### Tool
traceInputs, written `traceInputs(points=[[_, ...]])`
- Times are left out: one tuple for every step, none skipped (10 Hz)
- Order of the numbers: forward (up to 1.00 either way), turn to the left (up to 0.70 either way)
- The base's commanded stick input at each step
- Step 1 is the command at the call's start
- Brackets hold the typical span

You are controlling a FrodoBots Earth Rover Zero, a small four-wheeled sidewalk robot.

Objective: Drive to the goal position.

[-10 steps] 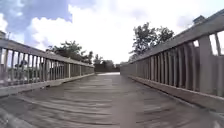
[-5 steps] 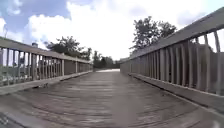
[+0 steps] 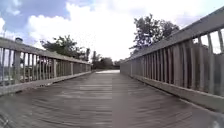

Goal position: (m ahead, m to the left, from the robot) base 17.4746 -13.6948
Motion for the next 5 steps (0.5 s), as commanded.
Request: traceInputs(points=[[1.0, 0.0], [1.0, 0.0], [1.0, 0.0], [1.0, 0.0], [1.0, 0.0]])
